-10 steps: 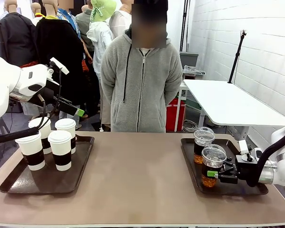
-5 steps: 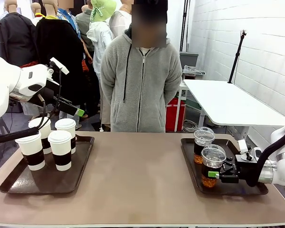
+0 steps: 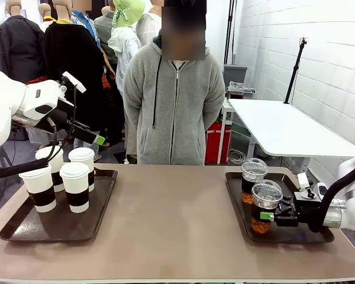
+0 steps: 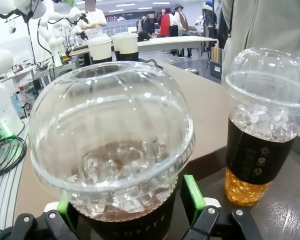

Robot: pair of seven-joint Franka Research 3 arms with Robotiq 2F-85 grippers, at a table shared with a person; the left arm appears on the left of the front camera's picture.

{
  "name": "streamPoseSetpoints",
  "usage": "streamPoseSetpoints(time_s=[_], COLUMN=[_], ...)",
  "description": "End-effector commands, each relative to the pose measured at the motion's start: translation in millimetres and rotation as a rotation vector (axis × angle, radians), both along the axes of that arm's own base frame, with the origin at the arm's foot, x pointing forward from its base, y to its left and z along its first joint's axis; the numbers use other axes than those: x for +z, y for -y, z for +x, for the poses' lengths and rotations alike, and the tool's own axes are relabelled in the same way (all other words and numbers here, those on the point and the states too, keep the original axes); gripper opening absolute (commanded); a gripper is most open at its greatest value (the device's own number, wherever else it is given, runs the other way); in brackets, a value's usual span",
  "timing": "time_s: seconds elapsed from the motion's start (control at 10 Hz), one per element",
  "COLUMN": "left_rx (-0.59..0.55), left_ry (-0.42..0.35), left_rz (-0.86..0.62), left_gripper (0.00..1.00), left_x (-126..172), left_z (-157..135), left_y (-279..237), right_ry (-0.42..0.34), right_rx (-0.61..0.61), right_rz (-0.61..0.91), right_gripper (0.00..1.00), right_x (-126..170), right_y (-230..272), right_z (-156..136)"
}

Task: Distribute the coffee onto the tray.
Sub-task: Pick up another iced Americano from the middle of the table and place it on the right Handle tray.

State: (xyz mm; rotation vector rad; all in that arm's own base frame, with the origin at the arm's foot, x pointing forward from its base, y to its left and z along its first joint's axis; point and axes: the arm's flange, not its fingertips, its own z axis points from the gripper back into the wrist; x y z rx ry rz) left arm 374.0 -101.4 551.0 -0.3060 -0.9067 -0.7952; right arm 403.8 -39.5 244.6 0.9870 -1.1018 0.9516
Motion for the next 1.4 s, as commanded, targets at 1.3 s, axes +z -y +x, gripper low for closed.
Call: streamPoseSetpoints(time_s=[1.3], left_rx=[0.004], left_ry=[-0.002], left_rz=[0.0], left_gripper=[1.0], left_x=[0], left_z=[1], left_y=[-1], right_ry=[-0.062], right_rx=[-0.142], right_rz=[-0.044], right_gripper=[1.0], right_x=[6], right_y=[71], right_z=[-49])
